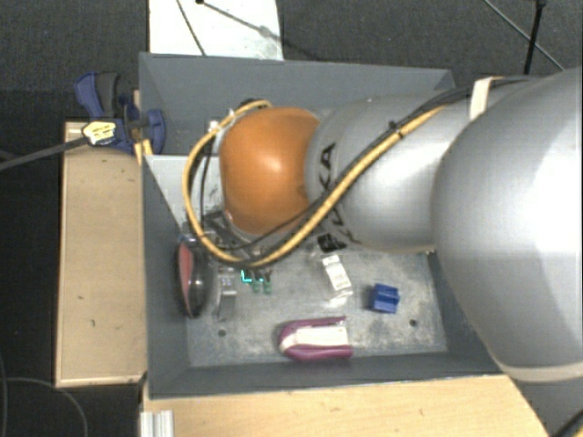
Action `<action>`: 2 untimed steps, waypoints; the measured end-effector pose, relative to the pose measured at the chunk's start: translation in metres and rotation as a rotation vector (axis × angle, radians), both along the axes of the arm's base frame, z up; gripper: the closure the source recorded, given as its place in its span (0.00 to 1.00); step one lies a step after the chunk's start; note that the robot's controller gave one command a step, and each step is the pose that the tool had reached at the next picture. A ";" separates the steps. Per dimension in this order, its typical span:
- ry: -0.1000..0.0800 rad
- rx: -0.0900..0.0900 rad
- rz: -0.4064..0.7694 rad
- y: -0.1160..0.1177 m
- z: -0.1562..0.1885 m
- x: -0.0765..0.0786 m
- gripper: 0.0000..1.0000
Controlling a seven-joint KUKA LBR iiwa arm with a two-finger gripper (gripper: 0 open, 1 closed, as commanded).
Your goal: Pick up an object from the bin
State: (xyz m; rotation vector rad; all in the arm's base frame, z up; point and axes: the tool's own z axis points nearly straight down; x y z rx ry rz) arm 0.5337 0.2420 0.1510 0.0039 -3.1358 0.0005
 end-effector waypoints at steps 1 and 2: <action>-0.032 0.002 -0.012 0.002 -0.075 0.021 0.00; -0.026 -0.010 0.318 -0.001 -0.074 -0.006 0.00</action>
Offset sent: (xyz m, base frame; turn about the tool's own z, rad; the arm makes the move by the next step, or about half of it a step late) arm 0.0108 0.0062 -0.0803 0.0059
